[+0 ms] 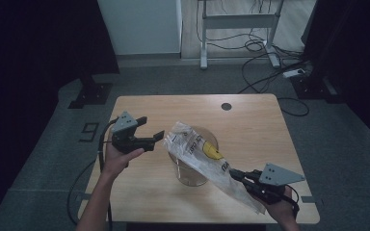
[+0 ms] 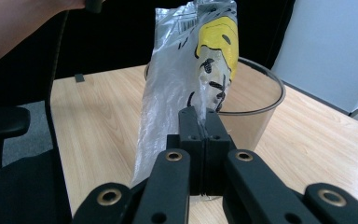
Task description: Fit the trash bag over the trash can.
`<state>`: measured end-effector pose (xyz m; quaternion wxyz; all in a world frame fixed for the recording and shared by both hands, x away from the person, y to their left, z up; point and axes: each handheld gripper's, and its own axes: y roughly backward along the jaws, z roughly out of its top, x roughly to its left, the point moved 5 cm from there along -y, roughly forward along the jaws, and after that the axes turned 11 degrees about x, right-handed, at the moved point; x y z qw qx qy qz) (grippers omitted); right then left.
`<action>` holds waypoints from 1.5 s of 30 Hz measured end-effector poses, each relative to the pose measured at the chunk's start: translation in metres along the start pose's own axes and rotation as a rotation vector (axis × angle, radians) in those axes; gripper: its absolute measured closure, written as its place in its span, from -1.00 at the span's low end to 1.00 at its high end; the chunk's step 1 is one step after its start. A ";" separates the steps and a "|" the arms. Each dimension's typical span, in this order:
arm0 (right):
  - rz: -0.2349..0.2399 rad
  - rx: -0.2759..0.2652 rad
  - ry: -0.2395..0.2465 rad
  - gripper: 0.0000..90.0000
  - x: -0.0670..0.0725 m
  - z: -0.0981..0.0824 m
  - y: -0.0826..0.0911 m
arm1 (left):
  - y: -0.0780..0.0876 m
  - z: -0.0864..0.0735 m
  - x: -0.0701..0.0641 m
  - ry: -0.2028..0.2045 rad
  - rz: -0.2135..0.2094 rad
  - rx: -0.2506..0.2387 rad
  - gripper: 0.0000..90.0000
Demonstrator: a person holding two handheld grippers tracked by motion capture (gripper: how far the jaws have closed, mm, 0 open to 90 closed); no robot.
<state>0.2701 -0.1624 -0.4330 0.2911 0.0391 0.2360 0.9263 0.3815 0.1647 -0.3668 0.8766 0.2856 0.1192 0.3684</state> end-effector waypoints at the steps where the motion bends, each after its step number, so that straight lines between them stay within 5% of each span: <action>1: 0.001 0.002 -0.001 0.98 0.000 0.000 -0.001 | -0.005 0.003 -0.001 -0.003 0.000 0.006 -0.61; 9: 0.001 0.018 -0.016 0.98 -0.003 -0.004 -0.006 | -0.045 0.023 -0.005 0.000 -0.011 0.062 -0.55; 18: 0.001 0.029 -0.017 0.97 -0.005 -0.005 -0.005 | -0.078 0.016 -0.013 -0.040 0.038 0.134 -0.48; 25: 0.019 0.058 -0.007 0.97 -0.005 -0.004 -0.008 | -0.086 0.014 -0.020 -0.093 0.023 0.143 -0.42; 30: 0.022 0.085 -0.005 0.97 -0.007 -0.005 -0.012 | -0.082 0.023 -0.014 -0.049 0.044 0.074 -0.38; 33: 0.022 0.082 -0.007 0.97 -0.007 -0.004 -0.012 | -0.084 0.028 -0.010 -0.030 0.051 0.075 -0.38; 36: 0.011 0.080 -0.014 0.97 -0.009 -0.003 -0.011 | -0.094 0.028 -0.009 -0.034 0.066 0.131 -0.38; 39: 0.008 0.083 -0.022 0.97 -0.011 -0.004 -0.009 | -0.102 0.022 -0.012 -0.088 0.096 0.201 -0.37; 45: -0.018 0.098 -0.056 0.97 -0.016 -0.004 -0.007 | -0.106 0.014 -0.021 -0.145 0.114 0.211 -0.37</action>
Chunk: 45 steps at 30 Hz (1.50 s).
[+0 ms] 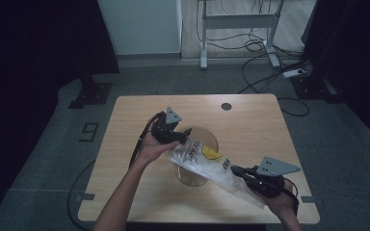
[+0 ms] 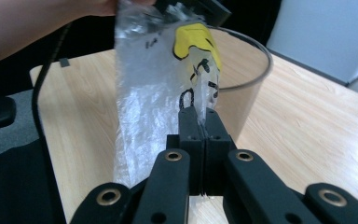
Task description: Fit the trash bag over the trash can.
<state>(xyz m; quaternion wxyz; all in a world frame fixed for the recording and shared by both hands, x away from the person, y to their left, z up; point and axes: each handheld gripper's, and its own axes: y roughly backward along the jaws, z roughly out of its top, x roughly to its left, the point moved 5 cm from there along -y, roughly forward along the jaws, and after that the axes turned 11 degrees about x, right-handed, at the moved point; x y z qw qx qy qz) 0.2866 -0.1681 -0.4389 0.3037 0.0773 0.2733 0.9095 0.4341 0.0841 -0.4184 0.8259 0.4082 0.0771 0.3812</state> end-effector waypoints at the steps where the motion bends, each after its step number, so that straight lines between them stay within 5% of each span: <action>1: -0.002 0.007 -0.013 0.97 -0.001 0.000 0.000 | 0.000 0.000 0.000 0.000 0.000 0.000 -0.38; 8: -0.017 0.020 -0.058 0.97 -0.010 -0.005 0.003 | 0.022 0.003 0.008 0.035 -0.025 -0.076 -0.38; 11: -0.019 0.011 -0.057 0.97 -0.011 -0.004 0.003 | 0.020 0.002 0.010 0.021 0.000 -0.051 -0.39; 18: -0.033 -0.007 -0.071 0.97 -0.012 -0.002 0.007 | 0.006 -0.007 0.001 -0.018 -0.013 -0.004 -0.39; 31: 0.014 0.020 -0.043 0.97 -0.009 0.006 -0.004 | -0.007 -0.012 -0.012 -0.077 -0.026 0.026 -0.41; 36: 0.023 0.024 -0.040 0.97 -0.007 0.003 -0.004 | -0.001 -0.008 -0.005 -0.039 -0.017 -0.019 -0.42; 38: 0.026 0.026 -0.036 0.97 -0.005 0.002 -0.003 | 0.002 -0.001 0.004 0.007 -0.005 -0.045 -0.42; 45: 0.029 0.029 -0.026 0.97 -0.004 0.004 -0.002 | -0.006 0.013 0.017 0.058 -0.024 -0.049 -0.43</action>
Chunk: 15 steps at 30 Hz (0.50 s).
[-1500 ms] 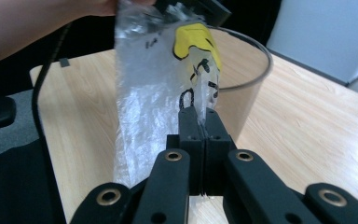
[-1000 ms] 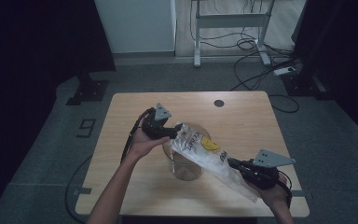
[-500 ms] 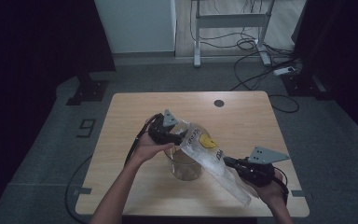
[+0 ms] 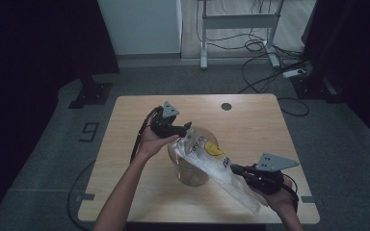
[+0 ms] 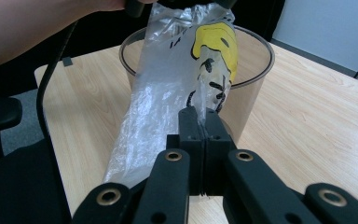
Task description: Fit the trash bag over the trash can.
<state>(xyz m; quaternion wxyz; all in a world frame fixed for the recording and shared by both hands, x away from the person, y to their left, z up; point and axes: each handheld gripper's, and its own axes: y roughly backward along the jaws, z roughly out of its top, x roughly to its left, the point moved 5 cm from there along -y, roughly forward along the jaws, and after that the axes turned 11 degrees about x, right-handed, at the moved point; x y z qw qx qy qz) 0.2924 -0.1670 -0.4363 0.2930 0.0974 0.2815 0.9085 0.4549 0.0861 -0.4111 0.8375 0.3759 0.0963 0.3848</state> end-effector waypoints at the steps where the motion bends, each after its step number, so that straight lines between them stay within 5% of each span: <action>1: 0.000 0.001 0.002 0.97 0.000 0.000 0.000 | -0.002 0.001 0.001 0.001 -0.002 0.006 -0.43; 15: -0.017 0.010 -0.022 0.97 -0.005 0.001 0.002 | -0.009 -0.011 -0.027 -0.147 0.032 0.069 -0.42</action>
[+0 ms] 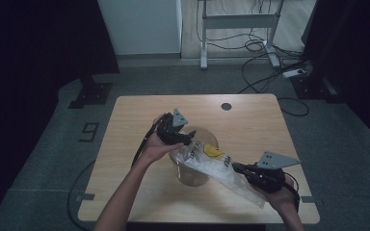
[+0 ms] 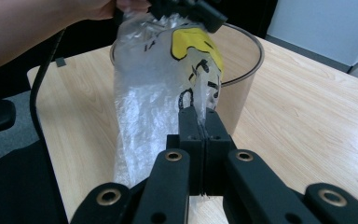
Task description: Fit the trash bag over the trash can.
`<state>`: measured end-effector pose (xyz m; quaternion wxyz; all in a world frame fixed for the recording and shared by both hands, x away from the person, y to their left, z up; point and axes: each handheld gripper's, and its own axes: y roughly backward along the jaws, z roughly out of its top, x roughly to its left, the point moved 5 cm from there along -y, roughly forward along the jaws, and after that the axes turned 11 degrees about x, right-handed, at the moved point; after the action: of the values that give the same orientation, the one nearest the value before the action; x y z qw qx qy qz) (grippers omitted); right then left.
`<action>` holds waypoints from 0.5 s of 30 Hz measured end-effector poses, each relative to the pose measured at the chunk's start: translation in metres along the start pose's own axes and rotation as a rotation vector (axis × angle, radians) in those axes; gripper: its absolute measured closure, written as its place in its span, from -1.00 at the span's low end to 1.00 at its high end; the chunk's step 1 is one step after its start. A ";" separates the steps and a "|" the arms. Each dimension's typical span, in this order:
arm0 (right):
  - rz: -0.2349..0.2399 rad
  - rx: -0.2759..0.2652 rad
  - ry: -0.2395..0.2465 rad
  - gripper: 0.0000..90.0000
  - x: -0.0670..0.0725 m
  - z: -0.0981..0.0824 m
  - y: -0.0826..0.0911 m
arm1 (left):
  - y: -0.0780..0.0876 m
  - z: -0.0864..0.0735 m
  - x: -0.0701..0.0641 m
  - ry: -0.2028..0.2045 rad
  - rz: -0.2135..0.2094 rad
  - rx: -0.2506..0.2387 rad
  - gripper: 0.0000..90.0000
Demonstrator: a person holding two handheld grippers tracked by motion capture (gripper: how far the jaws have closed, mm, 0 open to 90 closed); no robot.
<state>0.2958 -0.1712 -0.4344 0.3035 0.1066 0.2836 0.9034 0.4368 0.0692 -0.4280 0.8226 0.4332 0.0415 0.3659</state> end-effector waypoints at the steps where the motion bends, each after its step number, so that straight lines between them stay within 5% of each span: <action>1: -0.008 0.001 -0.008 0.97 -0.001 0.001 0.001 | -0.001 0.000 -0.003 -0.017 0.003 0.008 -0.42; 15: -0.035 -0.028 -0.076 0.97 -0.016 0.015 -0.008 | -0.014 0.001 -0.015 -0.080 -0.042 0.074 -0.42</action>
<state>0.3176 -0.1687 -0.4270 0.3314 0.1315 0.2608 0.8971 0.4339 0.0535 -0.4410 0.8146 0.4768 0.0313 0.3289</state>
